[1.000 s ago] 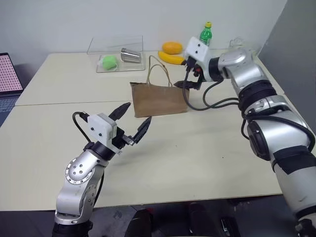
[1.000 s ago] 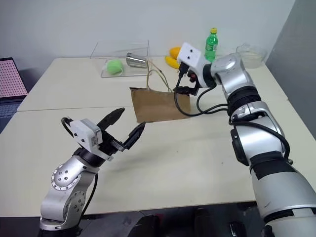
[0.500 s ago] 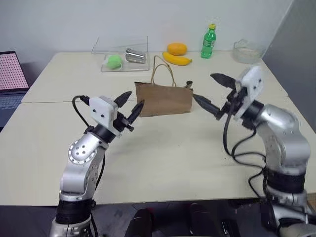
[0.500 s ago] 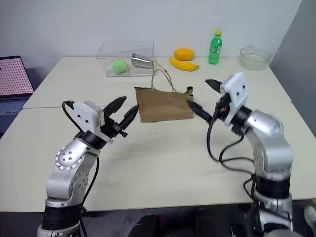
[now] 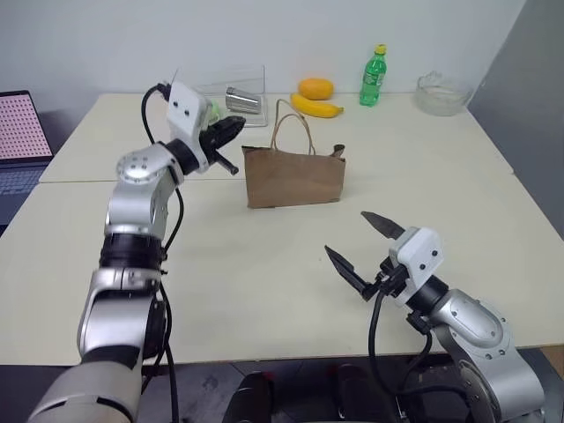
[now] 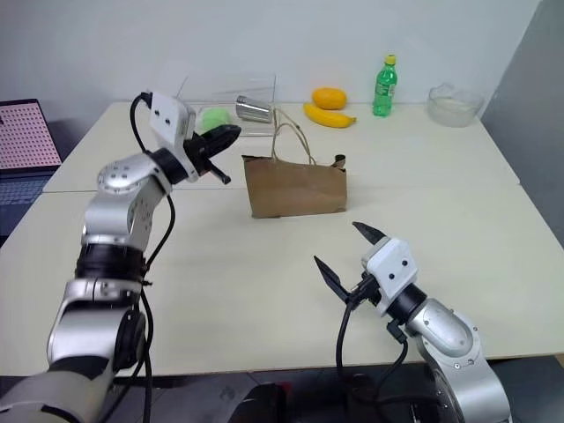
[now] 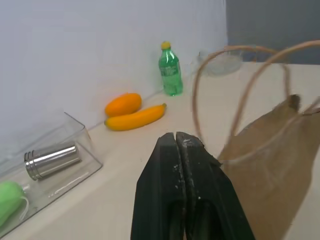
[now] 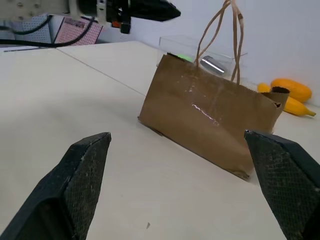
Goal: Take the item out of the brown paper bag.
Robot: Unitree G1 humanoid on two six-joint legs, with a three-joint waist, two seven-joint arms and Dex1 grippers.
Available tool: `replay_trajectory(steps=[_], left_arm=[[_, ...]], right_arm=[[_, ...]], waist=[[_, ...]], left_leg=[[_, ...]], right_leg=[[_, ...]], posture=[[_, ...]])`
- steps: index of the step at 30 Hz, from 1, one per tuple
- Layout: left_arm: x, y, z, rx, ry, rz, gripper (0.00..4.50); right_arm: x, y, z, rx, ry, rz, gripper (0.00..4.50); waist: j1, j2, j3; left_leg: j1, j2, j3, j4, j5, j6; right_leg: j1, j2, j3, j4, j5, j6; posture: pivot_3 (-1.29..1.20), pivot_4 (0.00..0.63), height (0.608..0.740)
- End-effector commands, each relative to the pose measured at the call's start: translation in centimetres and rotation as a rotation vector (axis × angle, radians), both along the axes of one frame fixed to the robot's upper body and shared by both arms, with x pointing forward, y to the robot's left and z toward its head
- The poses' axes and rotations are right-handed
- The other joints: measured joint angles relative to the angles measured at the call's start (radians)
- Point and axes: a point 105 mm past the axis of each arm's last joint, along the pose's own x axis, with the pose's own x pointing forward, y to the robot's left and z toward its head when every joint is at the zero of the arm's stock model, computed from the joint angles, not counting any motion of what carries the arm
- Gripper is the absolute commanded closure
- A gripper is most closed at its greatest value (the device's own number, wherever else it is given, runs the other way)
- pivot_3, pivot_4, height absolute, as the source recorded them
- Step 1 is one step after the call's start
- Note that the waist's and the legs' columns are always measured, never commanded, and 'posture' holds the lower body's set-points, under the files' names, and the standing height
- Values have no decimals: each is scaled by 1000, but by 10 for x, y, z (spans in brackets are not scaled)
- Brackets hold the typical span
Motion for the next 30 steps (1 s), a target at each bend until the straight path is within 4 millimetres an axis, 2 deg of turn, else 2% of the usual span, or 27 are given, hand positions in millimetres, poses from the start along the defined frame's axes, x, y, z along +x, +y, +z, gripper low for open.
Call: replay_trajectory(steps=[1, 4, 8, 11, 16, 22, 26, 30], left_arm=[[15, 1, 7, 62, 10, 34, 4478], [22, -3, 3, 139, 36, 51, 4478], [25, -10, -13, 268, 96, 41, 4478], [22, -16, -26, 360, 144, -8, 4478], [14, -24, -29, 403, 171, -120, 4478], [-8, -22, -43, 476, 289, -330, 4478], [-28, -16, -56, 522, 379, -480, 4478], [-48, -10, -61, 537, 440, -606, 4478]], right_arm=[[-9, -5, 16, 36, -52, -30, 0], [-9, -9, 18, 50, -54, -64, 0], [-9, -10, 20, 48, -57, -85, 0], [-9, -9, 24, 47, -63, -88, 0], [-9, -9, 27, 38, -56, -92, 0], [-12, -5, 23, 21, -10, -41, 0], [-14, -4, 18, 3, 17, -20, 0], [-15, -4, 15, -3, 33, -8, 0]], waist=[[-3, 0, 0], [-9, 0, 0], [-15, 0, 0], [-17, 0, 0], [-17, 0, 0], [-18, 0, 0], [-20, 0, 0], [-21, 0, 0]], left_leg=[[0, 0, 0, 0, 0, 0], [-1, 0, 0, -1, 0, 0], [-1, 0, 0, -1, 0, 0], [-1, 0, 0, 0, 0, 0], [-1, 0, 0, 0, 0, 0], [-1, 0, 0, 0, 0, 0], [-1, 0, 0, 0, 0, 0], [-1, 1, 0, 0, 0, 0]], right_leg=[[0, 0, 0, 0, 0, 0], [-1, 0, 0, 0, 0, 0], [-1, 0, 0, 0, 0, 0], [-1, 0, 0, 1, 0, 0], [-1, 0, 0, 1, 0, 0], [-1, 0, 0, 1, 0, 0], [-1, 0, 1, 1, 0, 0], [-1, 0, 1, 1, 0, 0]], posture=[[0, 150, 740], [0, 150, 740], [0, 150, 740], [0, 150, 740], [0, 150, 740], [0, 150, 740], [0, 150, 740], [0, 150, 740]])
